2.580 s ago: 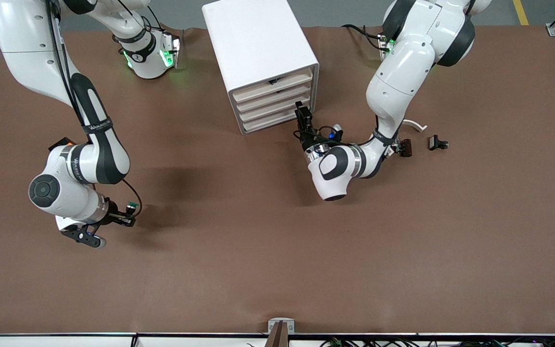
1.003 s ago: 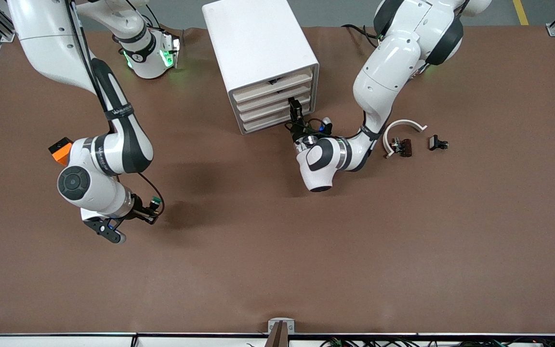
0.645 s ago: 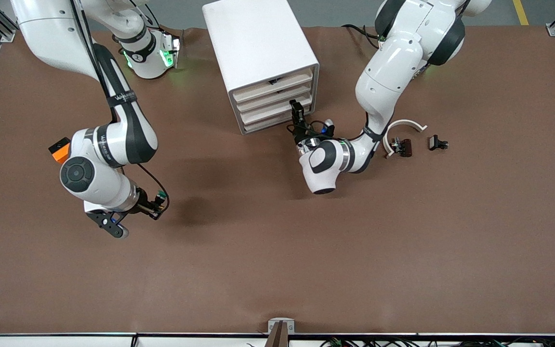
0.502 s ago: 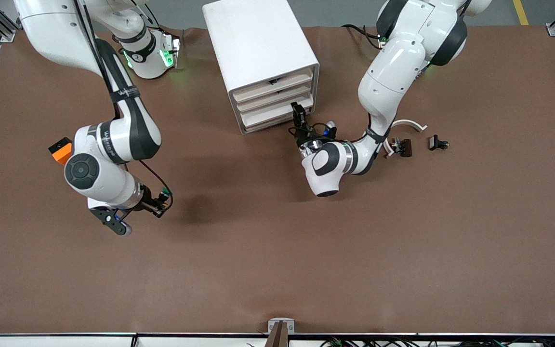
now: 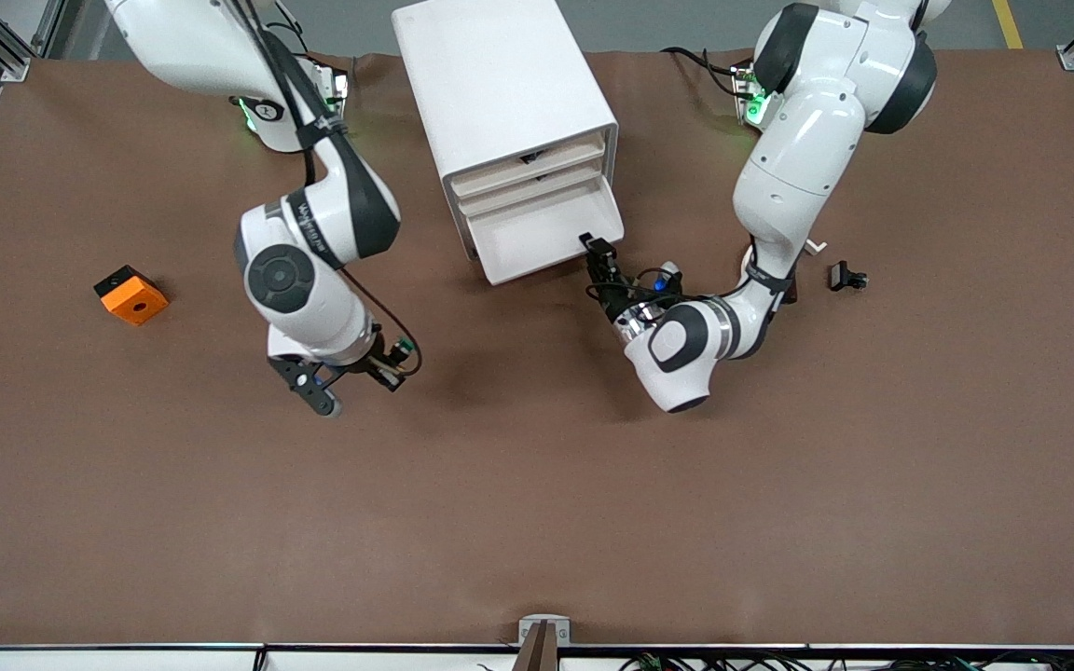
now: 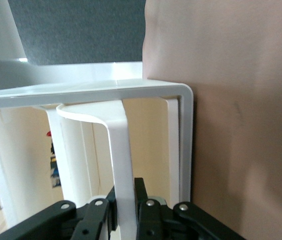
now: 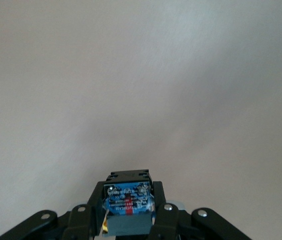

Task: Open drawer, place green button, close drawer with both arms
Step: 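Carry the button over the open drawer with the right gripper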

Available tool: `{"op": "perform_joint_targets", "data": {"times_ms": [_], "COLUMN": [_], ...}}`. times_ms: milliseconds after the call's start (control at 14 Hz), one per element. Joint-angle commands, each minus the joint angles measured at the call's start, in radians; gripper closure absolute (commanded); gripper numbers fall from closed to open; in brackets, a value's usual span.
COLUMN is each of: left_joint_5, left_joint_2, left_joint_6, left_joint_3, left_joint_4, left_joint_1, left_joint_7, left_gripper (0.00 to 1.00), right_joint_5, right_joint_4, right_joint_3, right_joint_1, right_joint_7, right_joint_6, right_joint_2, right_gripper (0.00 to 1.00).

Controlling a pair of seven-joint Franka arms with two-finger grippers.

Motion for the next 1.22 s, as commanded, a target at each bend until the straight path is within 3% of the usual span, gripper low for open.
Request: {"op": "perform_joint_targets", "data": {"times_ms": [0,358,430,502,573,860,1147], "left_joint_5": [-0.003,-0.003,-0.003,-0.003,-0.002,0.004,0.033], "left_joint_2": [0.000,0.000,0.002,0.002,0.000,-0.010,-0.067], "left_joint_6": [0.042,0.042,0.042,0.042,0.042,0.042,0.038], "left_joint_3": [0.014,0.015,0.014,0.014,0.015,0.014,0.014], "left_joint_4": [-0.002,-0.002,-0.002,-0.002,-0.002,-0.001,0.030], "left_joint_1": [0.005,0.005,0.005,0.005,0.003,0.020,0.052], "left_joint_7": [0.024,0.024,0.024,0.024,0.024,0.029,0.157], "left_gripper": [0.86,0.81,0.54,0.09,0.00,0.00,0.00], "right_joint_5": [0.005,-0.010,-0.007,-0.007,-0.007,-0.012,-0.013], "right_joint_4": [0.020,0.041,0.043,0.043,0.041,0.035,0.020], "right_joint_3": [-0.009,-0.013,-0.012,-0.012,-0.012,-0.013,-0.013], "right_joint_1": [0.079,0.288,0.303,0.325,0.345,0.418,0.472], "right_joint_7": [0.142,0.393,0.411,0.417,0.430,0.552,0.606], "right_joint_6": [-0.013,-0.013,-0.013,-0.013,-0.013,-0.010,-0.013], "right_joint_2": [-0.016,-0.005,-0.005,-0.005,-0.005,0.001,0.010], "right_gripper": [1.00,1.00,1.00,1.00,1.00,1.00,1.00]}}
